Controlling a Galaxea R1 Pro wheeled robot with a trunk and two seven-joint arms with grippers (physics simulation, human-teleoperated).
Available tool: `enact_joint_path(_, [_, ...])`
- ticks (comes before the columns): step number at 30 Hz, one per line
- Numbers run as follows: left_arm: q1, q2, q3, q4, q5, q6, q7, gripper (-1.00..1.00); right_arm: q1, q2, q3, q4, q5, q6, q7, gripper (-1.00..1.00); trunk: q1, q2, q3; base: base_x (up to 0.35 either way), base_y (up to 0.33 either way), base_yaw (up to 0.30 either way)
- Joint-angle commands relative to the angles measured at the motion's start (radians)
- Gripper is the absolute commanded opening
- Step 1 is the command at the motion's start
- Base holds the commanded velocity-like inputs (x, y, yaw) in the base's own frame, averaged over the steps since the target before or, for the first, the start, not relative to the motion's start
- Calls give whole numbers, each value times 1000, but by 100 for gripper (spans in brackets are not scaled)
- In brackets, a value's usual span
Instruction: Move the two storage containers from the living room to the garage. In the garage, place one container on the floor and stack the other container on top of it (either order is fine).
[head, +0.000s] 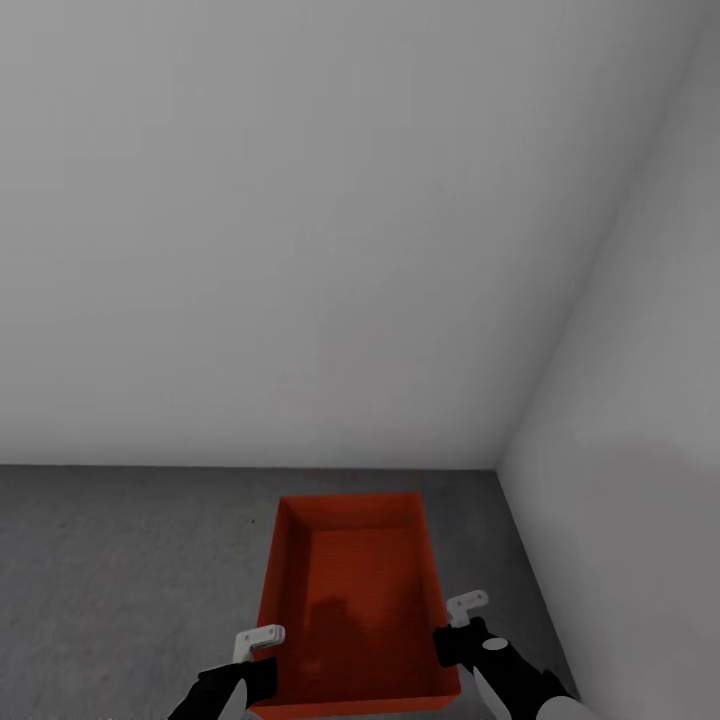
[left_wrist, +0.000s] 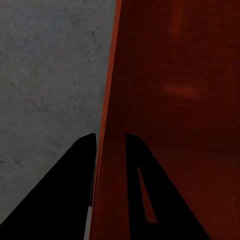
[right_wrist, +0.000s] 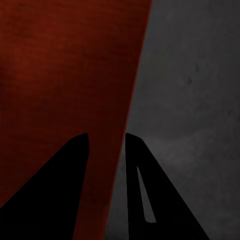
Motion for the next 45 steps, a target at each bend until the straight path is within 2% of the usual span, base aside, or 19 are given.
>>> enact_joint_path(1, [1,-1,-9,2,18,6,11,-100,-1,44,11,-16,-1,3,21,-100,4,-8,-6,0,0,0])
enact_joint_path(32, [1,-3,-9,2,18,6,11,-100,-1,44,13,-16,-3,3,22,-100,123,-225,-153,0,0,0])
enact_joint_path(43, [1,-2,-9,2,18,5,11,-100,-1,44,13,-15,-4,3,22,-100,123,-225,-156,0,0,0])
enact_joint_path(45, [1,-2,-9,2,18,5,11,-100,-1,44,13,-15,-4,3,22,-100,130,-239,-163,0,0,0])
